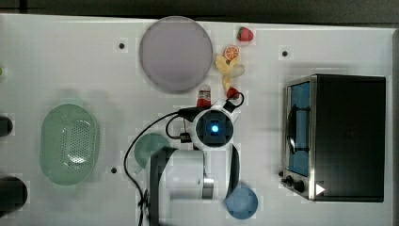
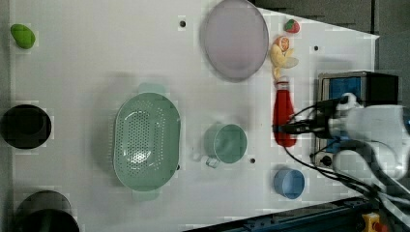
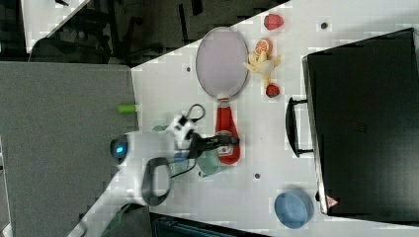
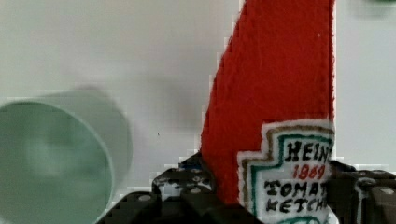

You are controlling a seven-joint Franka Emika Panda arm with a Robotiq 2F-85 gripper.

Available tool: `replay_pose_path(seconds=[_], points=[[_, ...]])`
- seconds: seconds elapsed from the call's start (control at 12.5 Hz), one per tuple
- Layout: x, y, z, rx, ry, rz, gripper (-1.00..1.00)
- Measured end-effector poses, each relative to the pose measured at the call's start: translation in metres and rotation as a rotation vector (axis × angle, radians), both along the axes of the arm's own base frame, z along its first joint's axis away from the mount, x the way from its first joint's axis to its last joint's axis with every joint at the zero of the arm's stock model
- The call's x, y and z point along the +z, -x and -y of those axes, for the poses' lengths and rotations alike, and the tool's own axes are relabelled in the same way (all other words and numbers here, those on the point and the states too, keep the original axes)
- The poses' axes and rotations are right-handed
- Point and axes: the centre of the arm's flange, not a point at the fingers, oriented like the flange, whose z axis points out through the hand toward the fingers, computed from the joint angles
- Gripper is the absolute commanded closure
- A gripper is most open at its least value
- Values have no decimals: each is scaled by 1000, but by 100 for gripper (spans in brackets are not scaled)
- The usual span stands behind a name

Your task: Pick Ketchup from the table and place it in strainer.

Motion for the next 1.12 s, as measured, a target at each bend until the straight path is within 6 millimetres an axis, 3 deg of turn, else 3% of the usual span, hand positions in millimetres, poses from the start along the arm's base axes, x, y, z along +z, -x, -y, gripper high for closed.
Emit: replay_pose_path(seconds=[0.24,0.4,0.48,0.72,1.12], points=[[102,3,-4,-5,23,30,-26],[151,1,-24,4,38,37,-26],[166,2,-38,6,46,19,-26],[186,4,-90,42,72,-12,-26],[176,20,-185,32,106,9,-26]])
